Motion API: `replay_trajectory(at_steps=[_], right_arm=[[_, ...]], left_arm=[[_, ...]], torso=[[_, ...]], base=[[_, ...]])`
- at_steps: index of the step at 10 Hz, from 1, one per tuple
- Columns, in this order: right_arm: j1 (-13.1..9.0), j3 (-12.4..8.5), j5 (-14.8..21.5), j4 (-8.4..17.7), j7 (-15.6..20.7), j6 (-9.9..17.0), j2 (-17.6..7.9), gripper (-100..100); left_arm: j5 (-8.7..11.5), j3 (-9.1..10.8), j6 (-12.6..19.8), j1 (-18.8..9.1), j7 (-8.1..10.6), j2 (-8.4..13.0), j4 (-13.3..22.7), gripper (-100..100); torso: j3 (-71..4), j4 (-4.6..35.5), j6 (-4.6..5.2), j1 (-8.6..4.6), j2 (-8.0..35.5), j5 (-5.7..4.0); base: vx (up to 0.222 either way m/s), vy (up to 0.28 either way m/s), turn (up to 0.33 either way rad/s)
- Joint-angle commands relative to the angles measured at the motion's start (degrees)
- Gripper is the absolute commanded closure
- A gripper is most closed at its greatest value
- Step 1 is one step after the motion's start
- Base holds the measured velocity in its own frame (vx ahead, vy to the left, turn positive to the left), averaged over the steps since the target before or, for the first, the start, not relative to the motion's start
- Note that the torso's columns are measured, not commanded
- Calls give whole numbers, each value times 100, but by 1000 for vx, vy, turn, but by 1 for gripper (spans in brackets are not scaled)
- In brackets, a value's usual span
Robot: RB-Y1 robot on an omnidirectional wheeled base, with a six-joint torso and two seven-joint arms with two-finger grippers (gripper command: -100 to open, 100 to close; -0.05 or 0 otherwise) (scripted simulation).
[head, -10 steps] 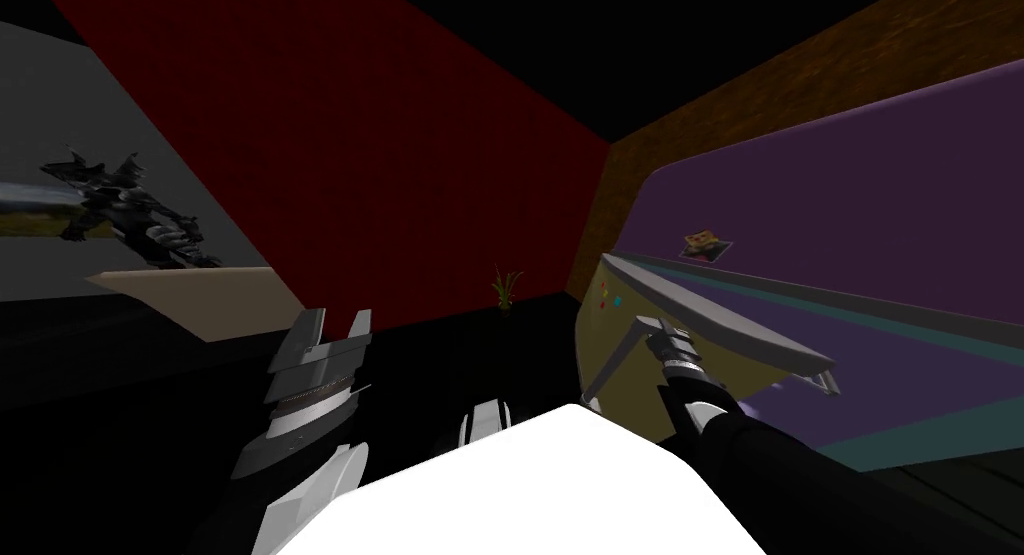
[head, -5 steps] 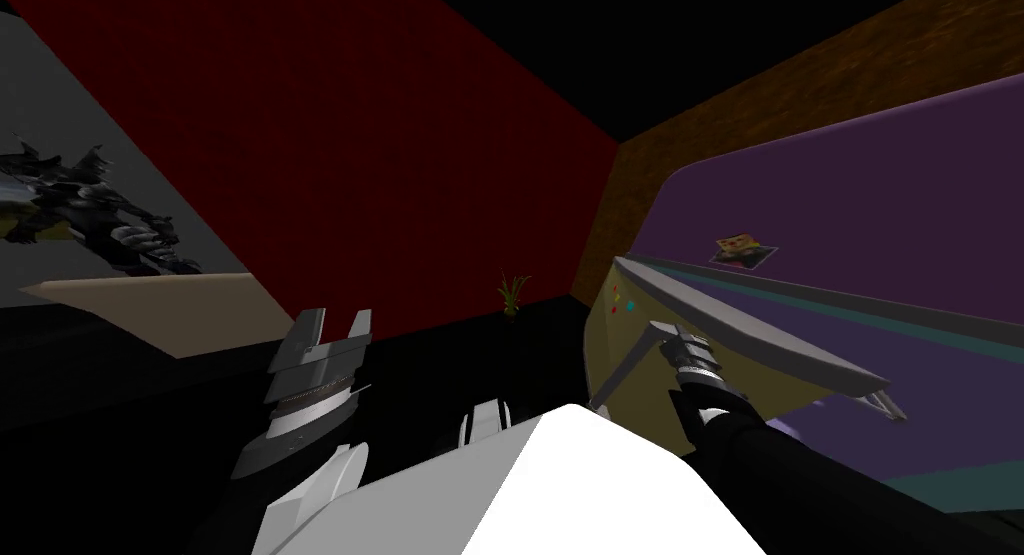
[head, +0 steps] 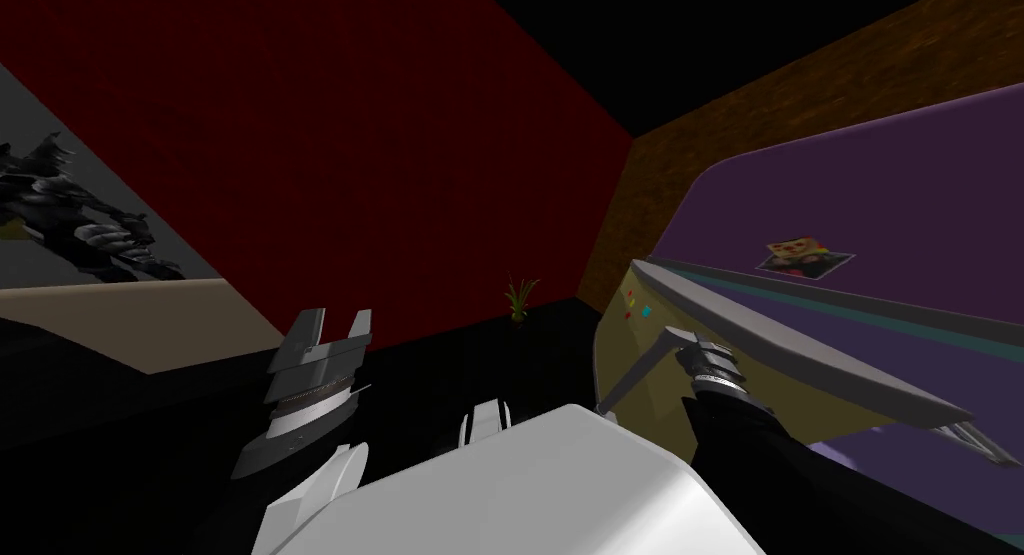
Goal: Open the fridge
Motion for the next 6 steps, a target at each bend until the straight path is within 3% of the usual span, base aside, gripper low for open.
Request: replay_trajectory(at_steps=[1,6], right_arm=[[163,-252,-99,27,-166,-92,-89,-100],[563,-684,-515,-165,-297,-371,-317,-100]], left_arm=[[0,-1,0,0,0,-1,0,0],[0,1,1,-2,0,1,1,0]], torso=[[6,-2,4,16,1,-11],[6,17,9,46,15,25]], base=[[136,121,-88],[45,11,-70]])
